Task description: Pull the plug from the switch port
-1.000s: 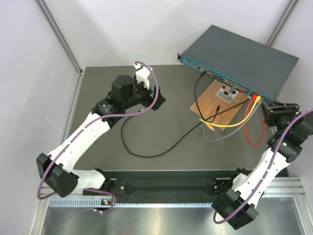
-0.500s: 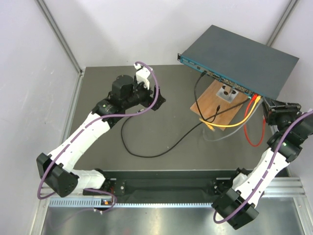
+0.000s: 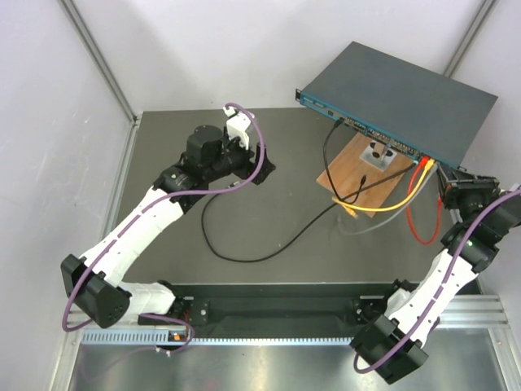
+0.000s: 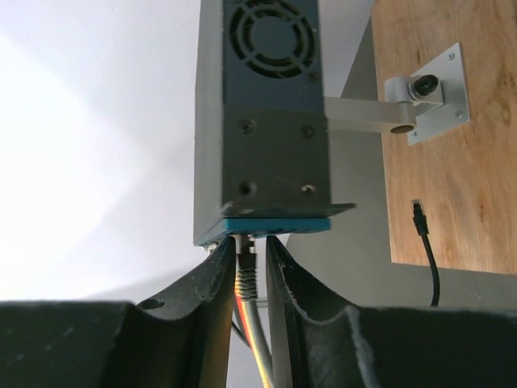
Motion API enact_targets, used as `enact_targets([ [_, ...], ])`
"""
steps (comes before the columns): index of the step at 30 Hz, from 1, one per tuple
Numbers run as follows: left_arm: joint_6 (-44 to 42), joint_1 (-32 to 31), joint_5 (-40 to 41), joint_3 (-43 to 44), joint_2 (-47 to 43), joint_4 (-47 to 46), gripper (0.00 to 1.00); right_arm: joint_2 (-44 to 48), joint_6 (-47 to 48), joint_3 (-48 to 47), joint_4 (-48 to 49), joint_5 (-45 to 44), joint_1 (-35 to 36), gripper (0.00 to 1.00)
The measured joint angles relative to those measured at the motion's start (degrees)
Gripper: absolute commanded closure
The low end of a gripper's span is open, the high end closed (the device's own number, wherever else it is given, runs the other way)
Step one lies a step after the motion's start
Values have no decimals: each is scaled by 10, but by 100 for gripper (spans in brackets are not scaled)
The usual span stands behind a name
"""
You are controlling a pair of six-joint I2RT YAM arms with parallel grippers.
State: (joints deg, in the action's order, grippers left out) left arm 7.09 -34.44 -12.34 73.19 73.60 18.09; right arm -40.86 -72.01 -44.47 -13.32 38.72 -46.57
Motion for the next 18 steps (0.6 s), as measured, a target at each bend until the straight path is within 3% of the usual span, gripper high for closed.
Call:
enact_targets([
  [4,0,0,0,-2,0,0,20,-1,-2,6,2,0,0,77],
  [8,0,0,0,-4,0,0,20,-9,7,5,1,4,0,68],
  [18,0,0,0,-6,0,0,20,-18,2,4,16,24,-1,74],
])
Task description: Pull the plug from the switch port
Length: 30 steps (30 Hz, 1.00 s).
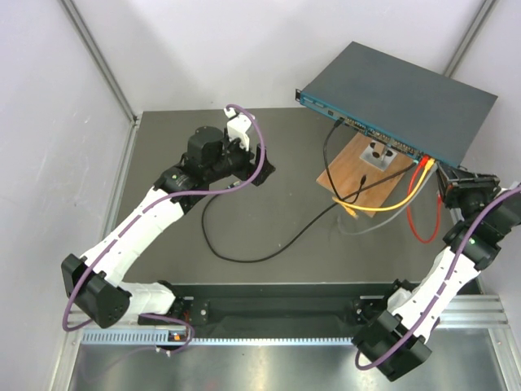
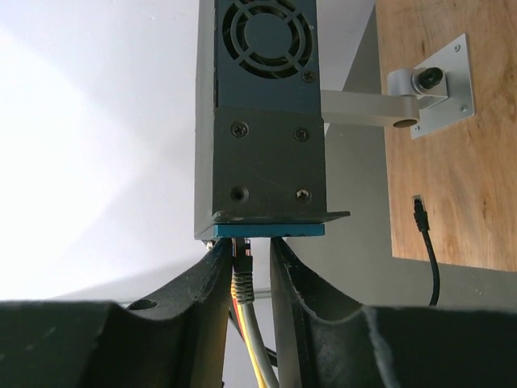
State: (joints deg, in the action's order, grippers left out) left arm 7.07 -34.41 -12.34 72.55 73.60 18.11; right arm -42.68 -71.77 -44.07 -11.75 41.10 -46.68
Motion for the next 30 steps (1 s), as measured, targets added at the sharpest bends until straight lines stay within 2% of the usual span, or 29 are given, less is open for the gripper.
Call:
enact_targets([
  [9,0,0,0,0,0,0,21,2,-9,0,0,4,0,65],
  [17,-5,0,0,0,0,0,23,9,-10,2,-4,1,0,70],
  [23,-10,0,0,0,0,0,24,28,-6,-5,-26,-4,-3,62],
  [26,-11,0,0,-2,0,0,24,28,9,-30,-56,-3,-14,59],
  [30,-13,0,0,-12,0,1,25,18,34,-68,-77,27,-63,59],
])
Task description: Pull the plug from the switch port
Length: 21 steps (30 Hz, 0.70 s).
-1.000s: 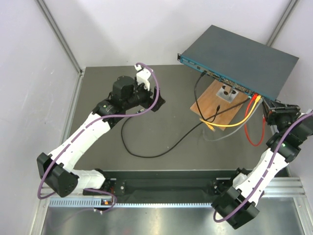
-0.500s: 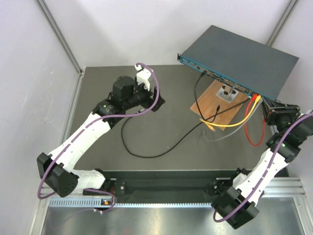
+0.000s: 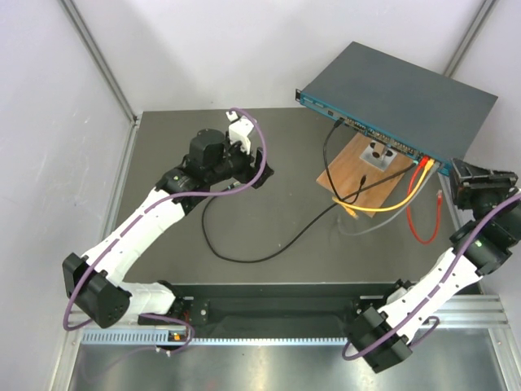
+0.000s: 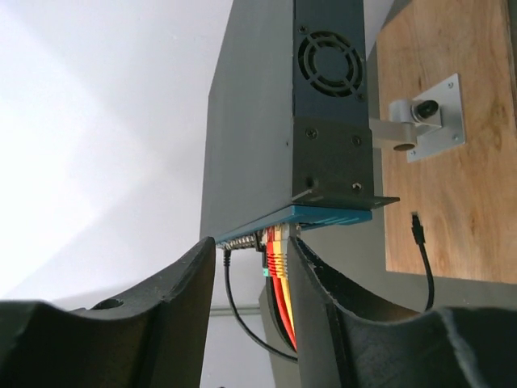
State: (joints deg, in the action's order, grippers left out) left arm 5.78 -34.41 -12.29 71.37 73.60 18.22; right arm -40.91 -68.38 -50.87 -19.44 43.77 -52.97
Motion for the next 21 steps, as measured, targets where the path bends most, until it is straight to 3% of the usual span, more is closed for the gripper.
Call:
enact_targets([
  [10,0,0,0,-3,0,0,25,5,40,11,-45,31,-12,57],
  [21,0,0,-1,-4,0,0,26,-1,34,36,-32,40,-3,56],
])
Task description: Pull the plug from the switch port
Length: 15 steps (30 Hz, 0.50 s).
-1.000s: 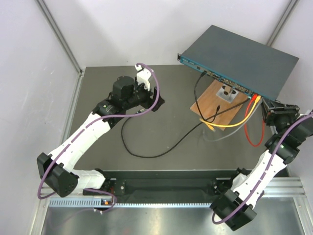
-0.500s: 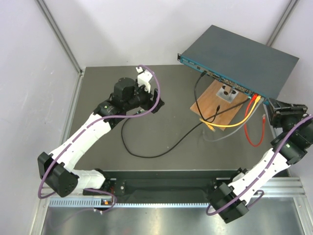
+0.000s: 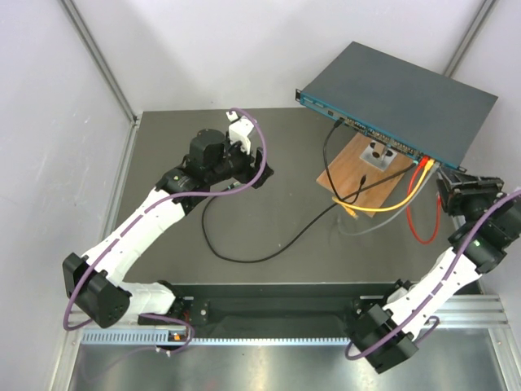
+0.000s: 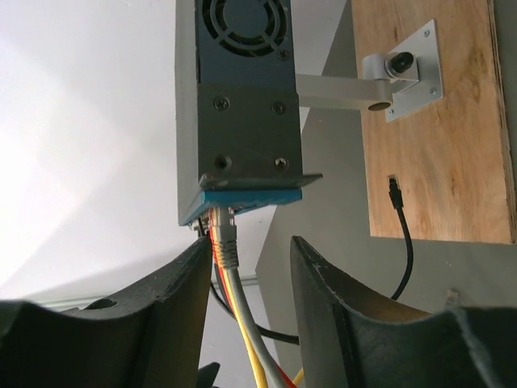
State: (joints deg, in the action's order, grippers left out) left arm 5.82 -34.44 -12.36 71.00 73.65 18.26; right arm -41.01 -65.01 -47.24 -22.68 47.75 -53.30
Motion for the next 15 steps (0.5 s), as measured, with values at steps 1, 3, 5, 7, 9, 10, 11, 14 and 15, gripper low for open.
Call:
enact_targets([
  [1,0,0,0,0,0,0,26,-3,-2,0,3,-1,4,56],
  [3,0,0,0,0,0,0,26,-15,-6,0,12,-8,26,55],
  [5,0,0,0,0,0,0,26,-30,-11,0,21,-19,60,57],
  [7,0,0,0,0,0,0,26,-41,-21,0,39,-32,86,57],
  [9,0,1,0,0,0,0,26,-46,-27,0,49,-44,103,57],
  [10,0,2,0,0,0,0,26,-48,-31,-1,51,-46,107,57],
  [11,0,3,0,0,0,0,26,-49,-32,-2,52,-49,108,57],
  [14,0,5,0,0,0,0,26,-54,-31,-9,52,-50,107,59],
  [15,0,6,0,0,0,0,26,-54,-31,-10,52,-52,105,59],
])
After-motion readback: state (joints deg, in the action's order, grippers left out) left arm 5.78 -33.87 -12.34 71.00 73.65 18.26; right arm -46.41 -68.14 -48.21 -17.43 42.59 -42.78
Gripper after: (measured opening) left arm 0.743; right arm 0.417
